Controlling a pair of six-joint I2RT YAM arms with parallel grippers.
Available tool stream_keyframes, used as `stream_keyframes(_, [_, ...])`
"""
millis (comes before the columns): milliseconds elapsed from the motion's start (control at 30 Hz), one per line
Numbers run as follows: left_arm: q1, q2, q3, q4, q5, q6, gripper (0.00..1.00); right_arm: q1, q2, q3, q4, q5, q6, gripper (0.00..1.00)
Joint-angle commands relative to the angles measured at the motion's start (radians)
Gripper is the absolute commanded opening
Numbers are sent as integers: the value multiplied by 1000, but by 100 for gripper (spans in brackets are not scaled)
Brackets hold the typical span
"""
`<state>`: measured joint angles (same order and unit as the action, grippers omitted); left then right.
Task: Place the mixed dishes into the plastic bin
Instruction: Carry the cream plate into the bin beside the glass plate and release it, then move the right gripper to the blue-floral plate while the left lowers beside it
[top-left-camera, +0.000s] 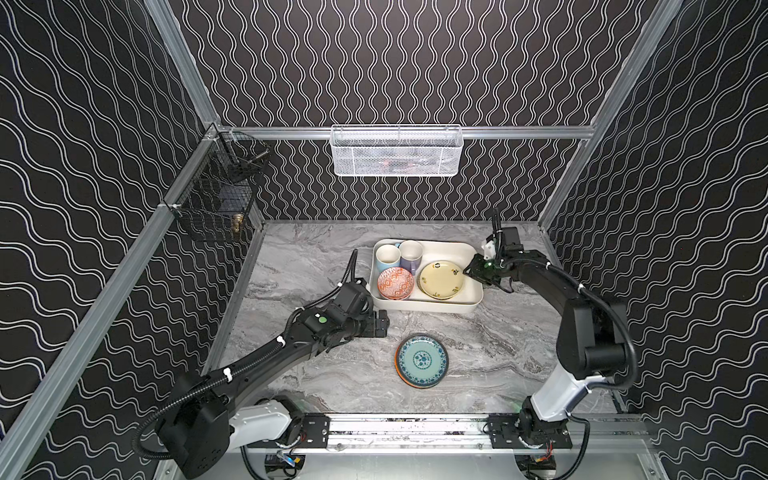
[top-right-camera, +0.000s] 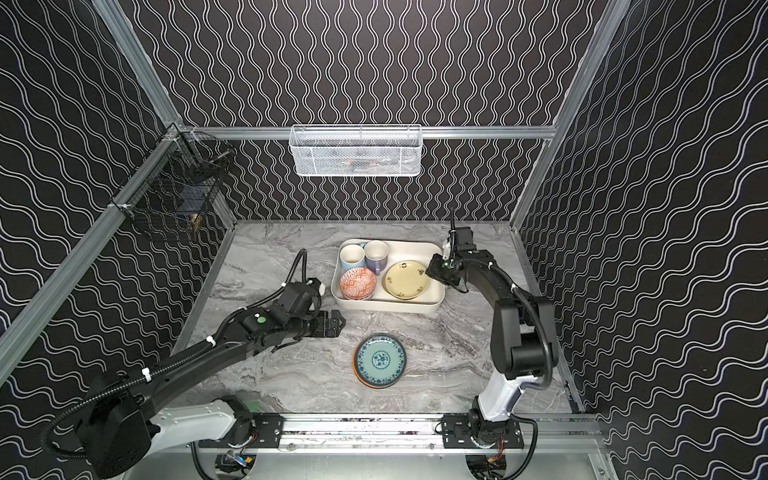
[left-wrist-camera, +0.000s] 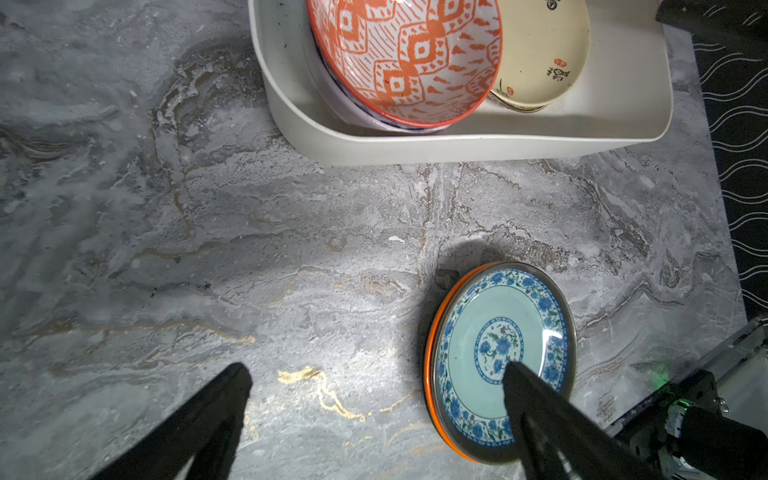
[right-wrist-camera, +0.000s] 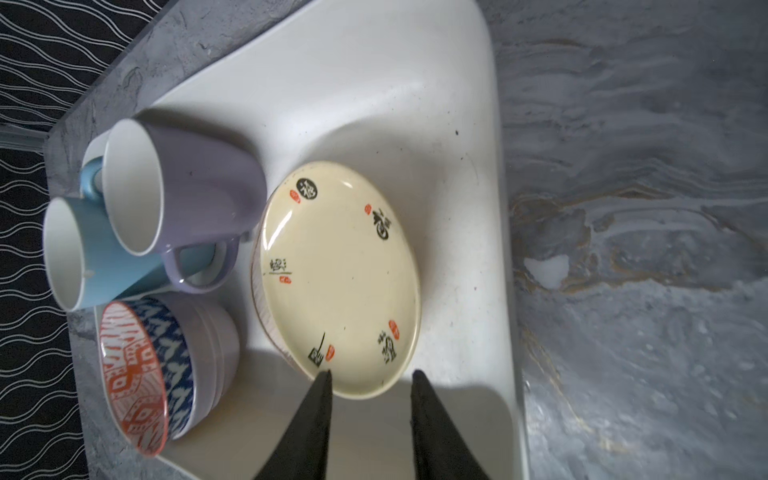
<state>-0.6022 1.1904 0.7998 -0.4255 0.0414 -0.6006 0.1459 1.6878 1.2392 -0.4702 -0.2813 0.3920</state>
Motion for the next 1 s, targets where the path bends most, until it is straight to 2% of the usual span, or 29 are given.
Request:
stream_keyframes(0, [1,-22,-27,29,36,3,99,38,-94,-64,-39,18,-5,33])
stream_keyframes(200, [-37,-83,-98,41,48,-38,99,182,-304,-275,-46,68,45,32])
stream_keyframes(400, [-199,-123,-148,45,-39,-119,97,337,-442,-468,-7,96,128,31])
stream_keyframes(633, [-377,-100,-183,72,-137,-223,83,413,-547,-634,66,100,204,29])
stream_keyframes(767, [-429,-87,-189,84,-173,-256,76,444,-575,-681,93,96,229,29])
stream_keyframes(967, [-475,-58,-183,97,-208,-280,72,464,-605,-717,111,88,241,29])
